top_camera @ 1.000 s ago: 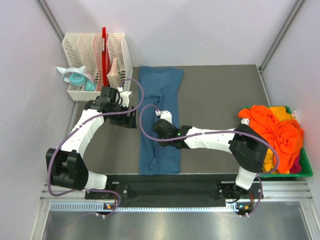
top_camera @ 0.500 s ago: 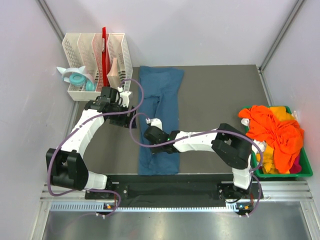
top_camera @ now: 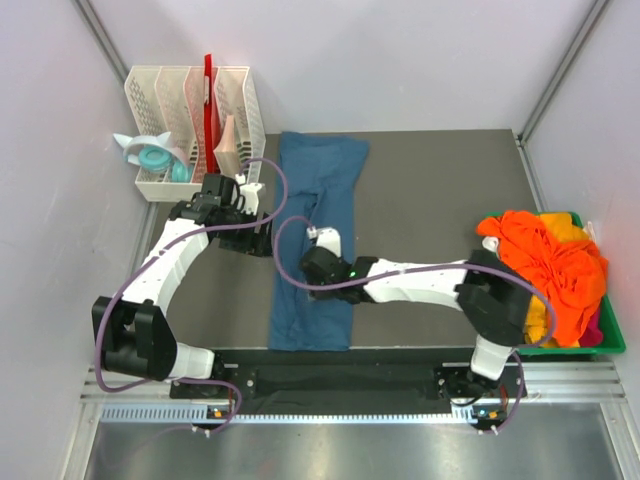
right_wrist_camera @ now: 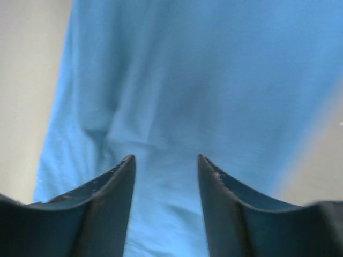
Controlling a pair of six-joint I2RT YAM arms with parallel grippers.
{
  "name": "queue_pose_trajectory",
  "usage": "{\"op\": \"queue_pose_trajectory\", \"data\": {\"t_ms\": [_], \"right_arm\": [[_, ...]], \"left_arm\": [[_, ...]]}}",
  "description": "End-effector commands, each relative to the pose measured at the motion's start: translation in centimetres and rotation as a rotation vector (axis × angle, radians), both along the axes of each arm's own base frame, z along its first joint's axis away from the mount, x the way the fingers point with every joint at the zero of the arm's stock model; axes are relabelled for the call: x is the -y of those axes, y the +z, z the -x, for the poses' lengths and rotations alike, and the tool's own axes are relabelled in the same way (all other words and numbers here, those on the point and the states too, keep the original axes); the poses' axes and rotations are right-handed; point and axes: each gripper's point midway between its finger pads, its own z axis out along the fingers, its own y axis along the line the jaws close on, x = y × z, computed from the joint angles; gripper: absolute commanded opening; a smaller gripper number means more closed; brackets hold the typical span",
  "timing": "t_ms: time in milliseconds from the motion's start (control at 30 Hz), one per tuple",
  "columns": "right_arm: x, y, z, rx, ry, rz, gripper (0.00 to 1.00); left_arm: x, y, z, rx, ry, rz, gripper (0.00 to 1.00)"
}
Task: Fold and stack the t-shirts
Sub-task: Fold the tshirt
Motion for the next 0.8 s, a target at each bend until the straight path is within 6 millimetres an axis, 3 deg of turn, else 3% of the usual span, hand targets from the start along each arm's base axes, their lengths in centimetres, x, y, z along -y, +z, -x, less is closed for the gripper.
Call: {"op": "queue_pose_trajectory", "data": {"t_ms": [0, 133, 267, 500, 767], "right_arm": [[4.2, 7.4, -4.0, 0.174, -0.184, -0.040, 0.54], [7.2, 7.2, -5.5, 0.188, -0.247, 0.017, 0.55], [9.5, 3.9, -7.1, 0.156, -0.286, 0.116, 0.55], [10.0, 0.3, -9.6, 0.112, -0.325, 0.140, 0.55], [9.2, -2.5, -10.3, 0.055, -0.316, 0.144, 0.52]], "left_arm": [[0.4, 0.5, -0.5, 0.034, -0.008, 0.023, 0.80], [0.6, 0.5, -0.7, 0.027, -0.010, 0.031, 0.80], [0.6, 0.5, -0.6, 0.022, -0.011, 0.035, 0.80], [0.5, 0.6, -0.6, 0.028, -0.009, 0.029, 0.80], [0.2, 0.5, -0.4, 0.031, -0.003, 0.019, 0.80]]}}
